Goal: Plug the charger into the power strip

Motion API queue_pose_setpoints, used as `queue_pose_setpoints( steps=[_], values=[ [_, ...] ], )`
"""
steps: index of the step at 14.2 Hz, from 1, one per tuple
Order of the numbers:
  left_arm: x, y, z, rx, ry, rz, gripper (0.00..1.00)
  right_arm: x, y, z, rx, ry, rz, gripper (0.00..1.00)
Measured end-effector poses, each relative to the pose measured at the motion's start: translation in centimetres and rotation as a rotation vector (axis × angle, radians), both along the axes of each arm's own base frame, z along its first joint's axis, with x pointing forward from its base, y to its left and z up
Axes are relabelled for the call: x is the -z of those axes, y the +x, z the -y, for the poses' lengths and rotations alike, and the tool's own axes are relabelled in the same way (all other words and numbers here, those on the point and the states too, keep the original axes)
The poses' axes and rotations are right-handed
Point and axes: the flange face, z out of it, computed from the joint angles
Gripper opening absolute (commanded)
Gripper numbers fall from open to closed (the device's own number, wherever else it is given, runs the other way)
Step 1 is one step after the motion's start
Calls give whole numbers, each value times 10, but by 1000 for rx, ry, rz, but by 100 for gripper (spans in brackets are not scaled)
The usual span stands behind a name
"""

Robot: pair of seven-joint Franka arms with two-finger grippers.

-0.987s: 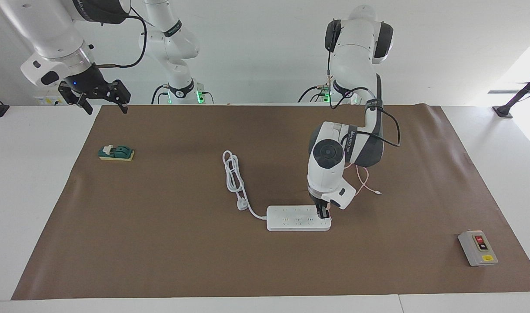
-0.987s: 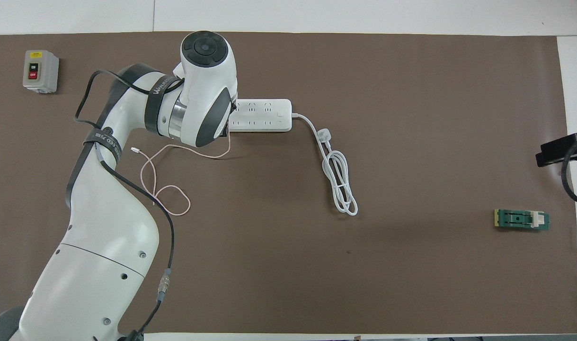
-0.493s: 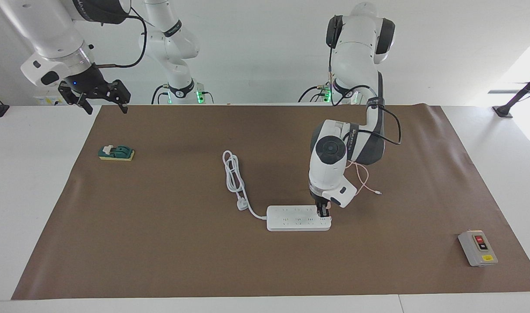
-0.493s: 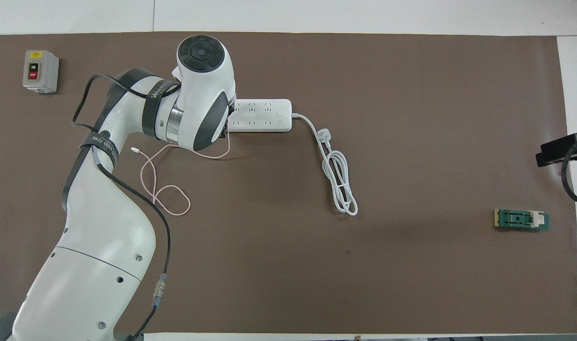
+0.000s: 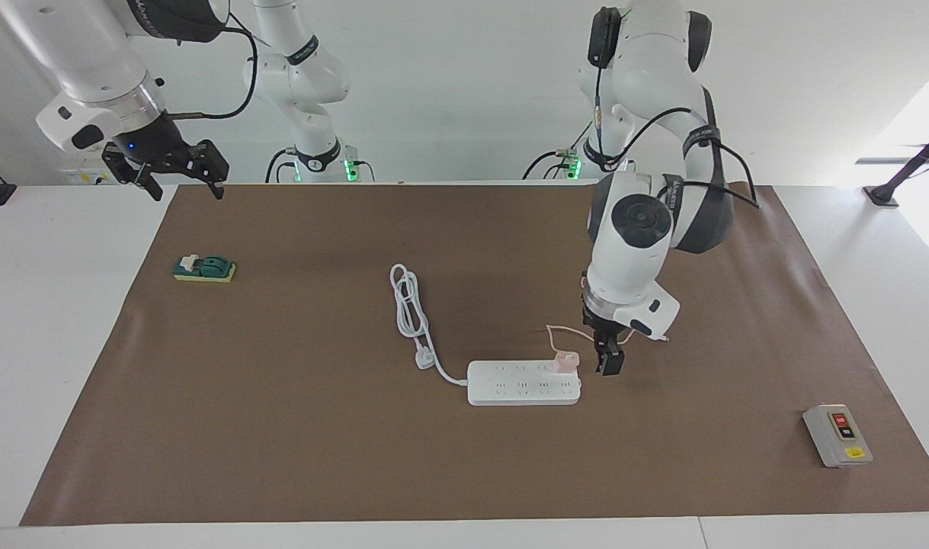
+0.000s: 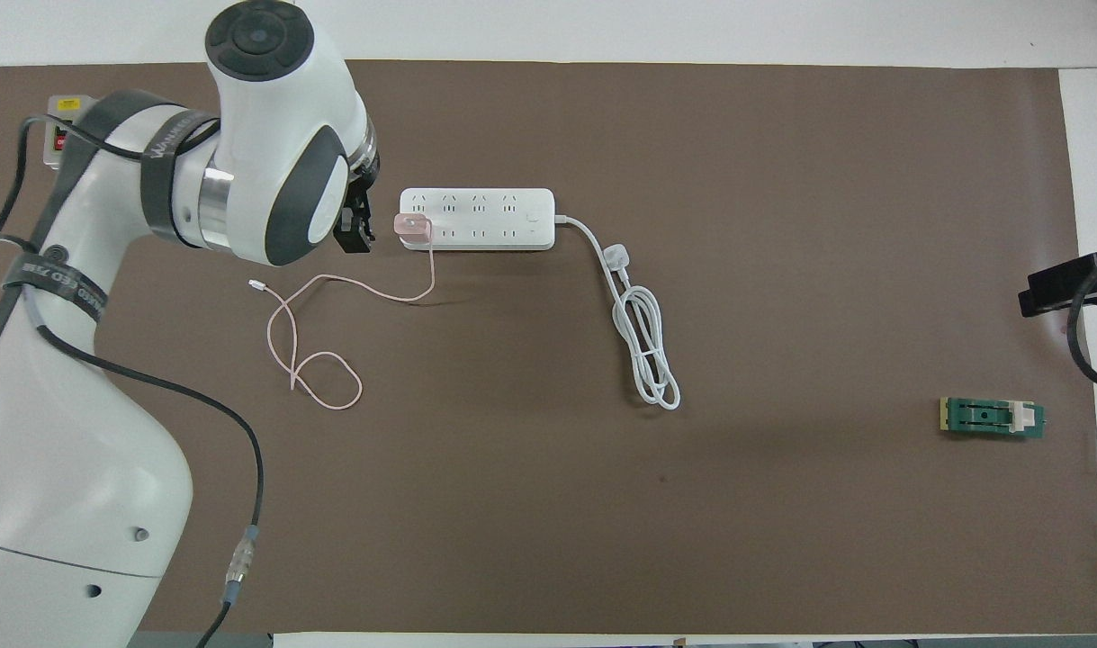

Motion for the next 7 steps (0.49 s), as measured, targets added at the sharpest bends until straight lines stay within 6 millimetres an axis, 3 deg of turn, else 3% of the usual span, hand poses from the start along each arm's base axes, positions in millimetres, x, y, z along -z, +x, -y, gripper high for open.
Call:
queue_pose_setpoints(
  steps=[3, 7],
  values=[
    [-29, -5, -21, 156, 5, -20, 100, 0, 0, 0, 0, 0, 0, 100],
    [-55, -7, -70, 356, 8, -71, 100, 0, 0, 0, 0, 0, 0, 100]
  ],
)
